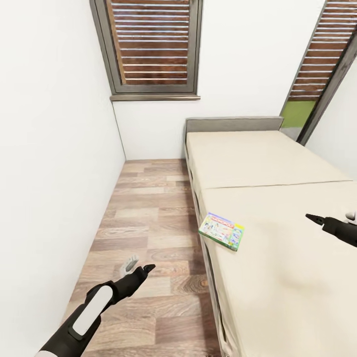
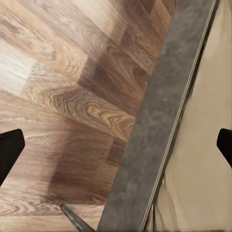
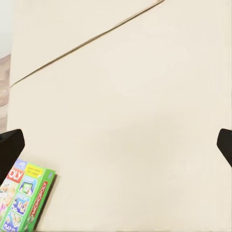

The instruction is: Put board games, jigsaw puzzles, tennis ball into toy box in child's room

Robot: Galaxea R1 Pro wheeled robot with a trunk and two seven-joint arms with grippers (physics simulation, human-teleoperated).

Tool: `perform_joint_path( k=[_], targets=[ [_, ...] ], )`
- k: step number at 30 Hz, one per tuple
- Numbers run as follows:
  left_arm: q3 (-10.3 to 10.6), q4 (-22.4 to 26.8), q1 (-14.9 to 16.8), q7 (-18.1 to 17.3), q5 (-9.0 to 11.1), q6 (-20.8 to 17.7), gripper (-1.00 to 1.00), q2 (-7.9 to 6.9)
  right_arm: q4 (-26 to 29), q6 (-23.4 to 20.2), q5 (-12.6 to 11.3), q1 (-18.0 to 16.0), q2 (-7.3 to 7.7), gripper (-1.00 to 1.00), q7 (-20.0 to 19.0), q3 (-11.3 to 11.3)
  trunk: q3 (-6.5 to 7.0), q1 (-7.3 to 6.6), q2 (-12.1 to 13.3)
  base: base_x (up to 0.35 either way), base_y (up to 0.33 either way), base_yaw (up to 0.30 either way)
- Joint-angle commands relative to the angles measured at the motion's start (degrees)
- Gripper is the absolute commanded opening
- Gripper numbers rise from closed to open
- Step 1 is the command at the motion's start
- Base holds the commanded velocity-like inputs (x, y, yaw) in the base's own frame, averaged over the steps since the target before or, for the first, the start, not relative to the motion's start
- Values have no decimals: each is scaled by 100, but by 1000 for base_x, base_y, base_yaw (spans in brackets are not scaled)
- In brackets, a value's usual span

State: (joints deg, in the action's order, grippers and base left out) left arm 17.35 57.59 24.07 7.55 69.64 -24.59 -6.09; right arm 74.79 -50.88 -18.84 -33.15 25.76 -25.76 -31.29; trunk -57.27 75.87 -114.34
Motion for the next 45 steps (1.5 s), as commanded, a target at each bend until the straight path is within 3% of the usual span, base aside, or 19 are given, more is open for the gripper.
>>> perform_joint_path(
  k=[1, 17, 45],
  targets=[
    [14, 12, 1, 54, 61, -2, 100, -5, 1, -29, 21, -7, -2, 100, -34, -8, -5, -1, -2, 0, 4, -266],
    [13, 12, 1, 54, 60, -2, 100, -1, 1, -28, 21, -7, -5, 100, -34, -16, -5, -1, -2, 1, 3, -202],
    [14, 13, 1, 54, 51, -2, 100, 49, 3, -27, 21, -7, -9, 100, -34, -17, -5, -1, -2, 70, 80, -19]
  ],
)
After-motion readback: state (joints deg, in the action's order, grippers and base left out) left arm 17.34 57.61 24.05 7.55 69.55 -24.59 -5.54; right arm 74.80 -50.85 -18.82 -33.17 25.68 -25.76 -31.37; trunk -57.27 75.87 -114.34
